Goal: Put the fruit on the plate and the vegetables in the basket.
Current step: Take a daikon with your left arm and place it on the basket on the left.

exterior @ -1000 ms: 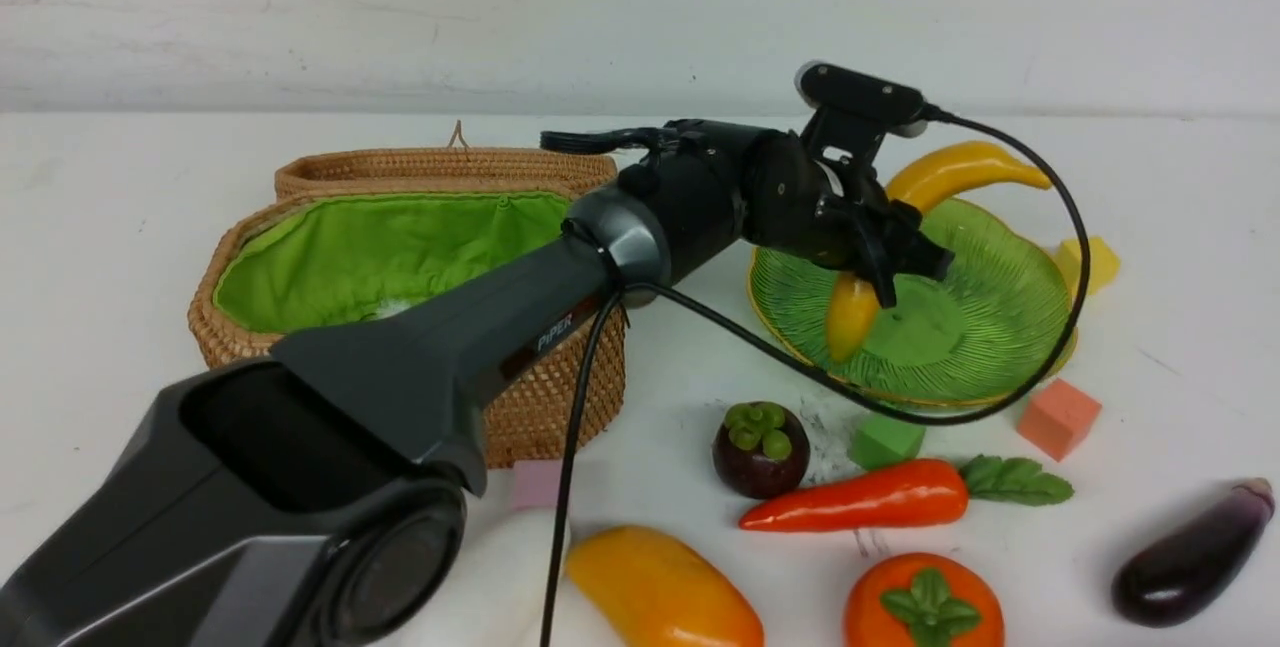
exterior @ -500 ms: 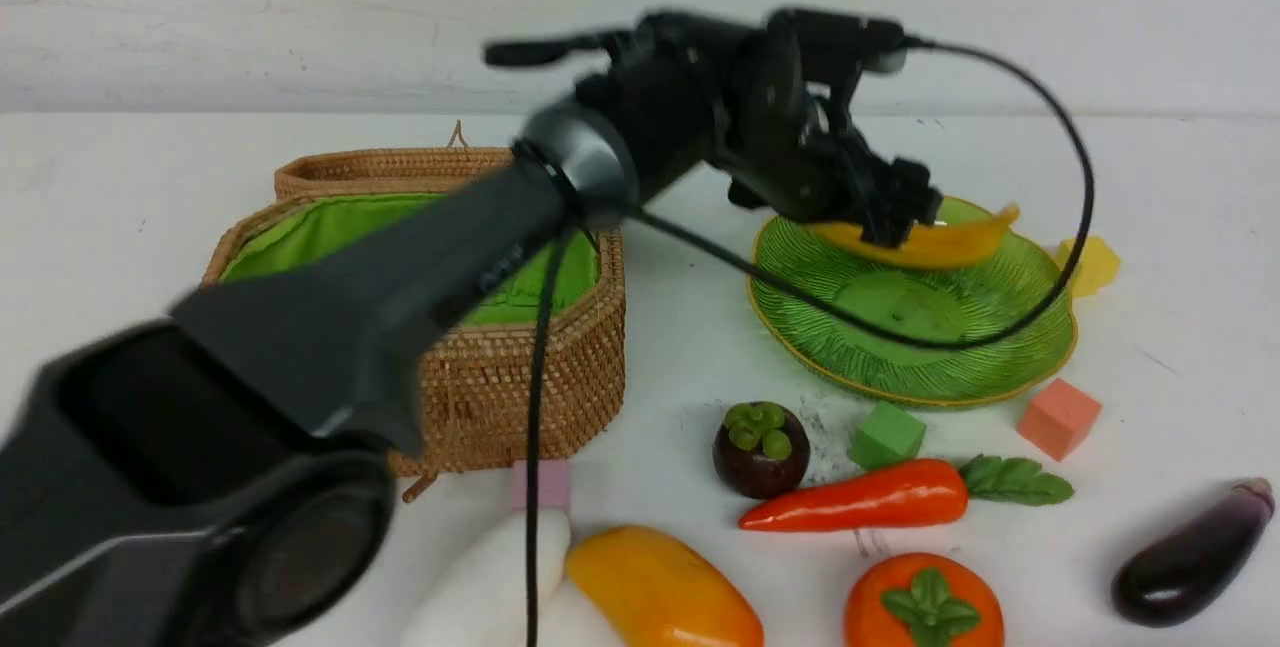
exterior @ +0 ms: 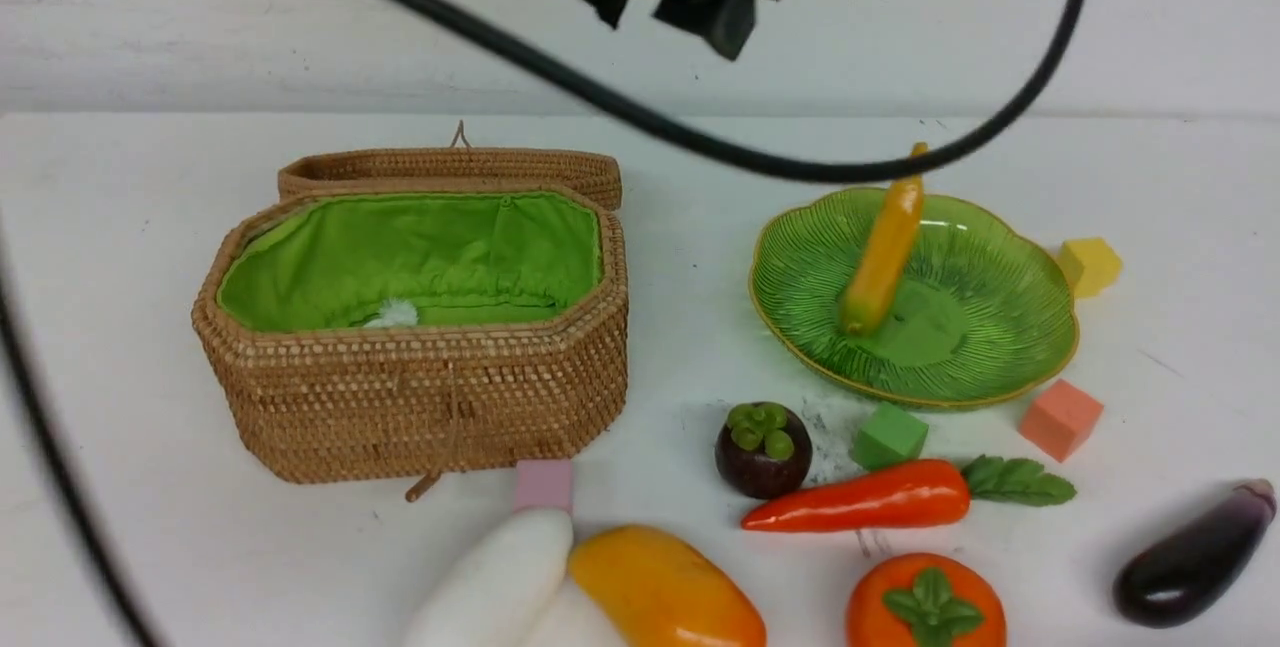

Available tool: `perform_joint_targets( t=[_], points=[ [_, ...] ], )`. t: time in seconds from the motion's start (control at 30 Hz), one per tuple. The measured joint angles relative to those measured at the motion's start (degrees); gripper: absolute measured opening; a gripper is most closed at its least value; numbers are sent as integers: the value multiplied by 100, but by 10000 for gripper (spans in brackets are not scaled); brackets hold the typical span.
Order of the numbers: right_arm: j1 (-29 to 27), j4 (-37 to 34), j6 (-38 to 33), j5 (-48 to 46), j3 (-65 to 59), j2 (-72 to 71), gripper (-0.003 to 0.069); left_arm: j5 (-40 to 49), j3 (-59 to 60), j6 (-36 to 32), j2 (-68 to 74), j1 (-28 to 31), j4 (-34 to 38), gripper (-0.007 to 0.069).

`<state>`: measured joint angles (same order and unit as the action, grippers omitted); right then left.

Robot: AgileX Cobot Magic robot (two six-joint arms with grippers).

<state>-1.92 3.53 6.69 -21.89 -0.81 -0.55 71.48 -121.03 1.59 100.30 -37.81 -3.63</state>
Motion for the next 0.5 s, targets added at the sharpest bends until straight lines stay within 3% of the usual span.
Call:
perform_joint_targets(
  t=[0.13,0.3,0.5],
  points=[
    [0,0,0,0,0,0,243,0,1219,0,-674,0,0,542],
    [0,0,0,0,0,0,243,-77,3701,162,-1231,0,0,542],
    [0,0,0,0,0,0,243,-1278,5492,310,-1005,7,-107,542]
  ],
)
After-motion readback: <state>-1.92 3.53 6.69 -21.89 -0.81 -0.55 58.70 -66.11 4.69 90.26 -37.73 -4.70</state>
